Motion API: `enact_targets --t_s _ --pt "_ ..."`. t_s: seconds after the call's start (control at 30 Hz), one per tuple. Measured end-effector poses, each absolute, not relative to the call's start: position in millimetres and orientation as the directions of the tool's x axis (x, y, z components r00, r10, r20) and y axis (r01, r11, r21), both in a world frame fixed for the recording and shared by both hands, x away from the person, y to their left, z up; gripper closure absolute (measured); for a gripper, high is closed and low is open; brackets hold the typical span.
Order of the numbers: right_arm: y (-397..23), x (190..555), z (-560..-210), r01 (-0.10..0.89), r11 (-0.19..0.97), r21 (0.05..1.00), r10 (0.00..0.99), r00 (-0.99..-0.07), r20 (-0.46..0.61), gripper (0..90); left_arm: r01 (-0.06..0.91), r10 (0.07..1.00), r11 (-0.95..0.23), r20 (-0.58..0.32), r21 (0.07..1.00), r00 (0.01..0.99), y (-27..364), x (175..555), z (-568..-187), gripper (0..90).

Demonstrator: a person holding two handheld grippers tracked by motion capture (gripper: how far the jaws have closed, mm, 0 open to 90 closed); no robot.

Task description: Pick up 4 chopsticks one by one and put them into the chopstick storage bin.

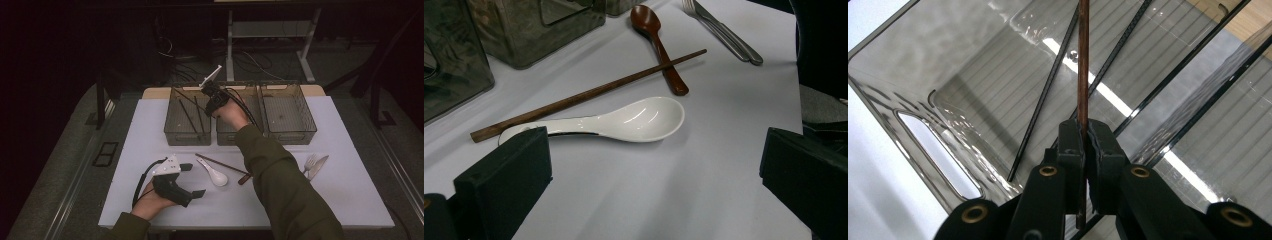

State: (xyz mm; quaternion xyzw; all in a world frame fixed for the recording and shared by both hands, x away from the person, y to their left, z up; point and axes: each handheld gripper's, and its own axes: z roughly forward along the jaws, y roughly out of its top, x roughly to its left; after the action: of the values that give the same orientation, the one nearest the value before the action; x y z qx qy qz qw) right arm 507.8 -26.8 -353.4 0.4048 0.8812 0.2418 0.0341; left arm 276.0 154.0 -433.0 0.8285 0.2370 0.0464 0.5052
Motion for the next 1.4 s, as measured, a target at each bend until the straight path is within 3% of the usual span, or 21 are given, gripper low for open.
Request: enact_targets --t_s 0.8,1.2,1.4 --pt "-29 508 -352 0.721 0.517 0.461 0.763 -0.632 0.133 84.6 0.346 0.439 -0.375 -0.164 0.86 0.883 153 276 -433 0.0" --pt "-35 501 -344 0.684 0.499 0.532 0.723 -0.667 0.18 54.4 0.349 0.442 -0.372 -0.167 0.86 0.882 153 276 -433 0.0" --pt "-49 485 -337 0.637 0.5 0.587 0.678 -0.71 0.192 48.7 0.349 0.444 -0.38 -0.163 0.857 0.881 154 276 -434 0.0"
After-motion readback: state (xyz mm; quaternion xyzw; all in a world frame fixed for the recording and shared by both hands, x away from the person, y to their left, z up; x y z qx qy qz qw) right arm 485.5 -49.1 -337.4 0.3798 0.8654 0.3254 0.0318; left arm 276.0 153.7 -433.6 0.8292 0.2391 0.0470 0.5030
